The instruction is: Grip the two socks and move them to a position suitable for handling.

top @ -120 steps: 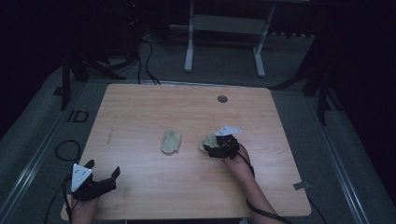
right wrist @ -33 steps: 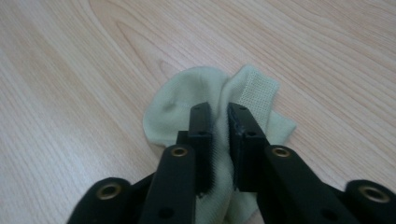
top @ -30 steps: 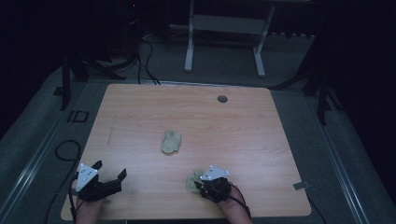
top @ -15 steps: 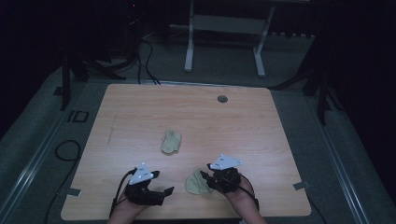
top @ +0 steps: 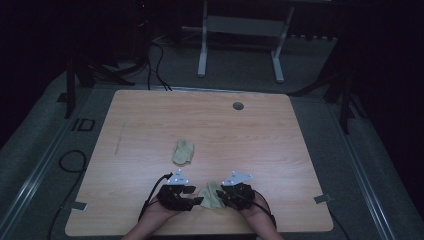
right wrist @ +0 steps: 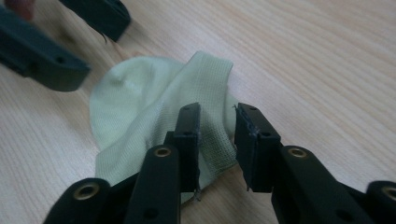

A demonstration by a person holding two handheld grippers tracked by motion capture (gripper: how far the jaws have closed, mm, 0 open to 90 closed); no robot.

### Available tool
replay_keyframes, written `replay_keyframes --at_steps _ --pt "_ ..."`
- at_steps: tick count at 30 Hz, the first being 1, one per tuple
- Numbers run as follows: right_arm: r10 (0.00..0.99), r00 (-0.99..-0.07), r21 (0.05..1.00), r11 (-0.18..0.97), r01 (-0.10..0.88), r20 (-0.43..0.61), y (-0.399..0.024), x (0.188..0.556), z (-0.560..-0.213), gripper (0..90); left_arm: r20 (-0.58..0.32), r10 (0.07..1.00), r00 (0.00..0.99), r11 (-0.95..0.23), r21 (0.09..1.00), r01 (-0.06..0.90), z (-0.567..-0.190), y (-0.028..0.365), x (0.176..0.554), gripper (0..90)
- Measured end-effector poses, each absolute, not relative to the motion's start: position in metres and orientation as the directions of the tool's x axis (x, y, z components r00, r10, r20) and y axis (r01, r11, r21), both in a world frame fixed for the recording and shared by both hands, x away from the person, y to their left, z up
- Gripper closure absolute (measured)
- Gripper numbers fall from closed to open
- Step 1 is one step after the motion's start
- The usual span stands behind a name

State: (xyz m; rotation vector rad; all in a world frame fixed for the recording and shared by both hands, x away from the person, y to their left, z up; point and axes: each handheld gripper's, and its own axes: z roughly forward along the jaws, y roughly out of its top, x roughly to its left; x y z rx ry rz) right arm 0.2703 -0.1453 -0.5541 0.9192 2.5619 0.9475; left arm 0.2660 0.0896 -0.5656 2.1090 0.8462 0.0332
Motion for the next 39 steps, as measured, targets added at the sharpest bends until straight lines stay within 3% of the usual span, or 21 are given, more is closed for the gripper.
replay_keyframes --at_steps 6,10,17,27,32,39 --pt "0.628 -0.777 0.656 0.602 0.455 -0.038 -0.142 0.268 -0.556 81.8 -0.243 0.569 0.786 -0.461 0.697 0.549 -0.568 0.081 0.272 61.2" --pt "0.625 -0.779 0.658 0.607 0.445 -0.05 -0.142 0.267 -0.556 84.1 -0.222 0.586 0.78 -0.465 0.696 0.547 -0.569 0.076 0.272 85.7" --pt "0.644 -0.763 0.7 0.573 0.426 -0.062 -0.149 0.263 -0.537 85.8 -0.199 0.593 0.78 -0.455 0.717 0.528 -0.556 0.074 0.271 87.6" --pt "0.703 -0.71 0.792 0.454 0.408 -0.038 -0.189 0.252 -0.487 86.0 -0.144 0.638 0.757 -0.416 0.762 0.496 -0.512 0.104 0.261 87.6" --pt "0.724 -0.689 0.782 0.435 0.446 -0.01 -0.204 0.247 -0.494 86.0 -0.132 0.635 0.761 -0.445 0.743 0.5 -0.51 0.117 0.254 87.5" --pt "0.732 -0.681 0.726 0.454 0.517 0.028 -0.21 0.246 -0.523 85.9 -0.155 0.611 0.777 -0.499 0.687 0.529 -0.539 0.108 0.254 87.3"
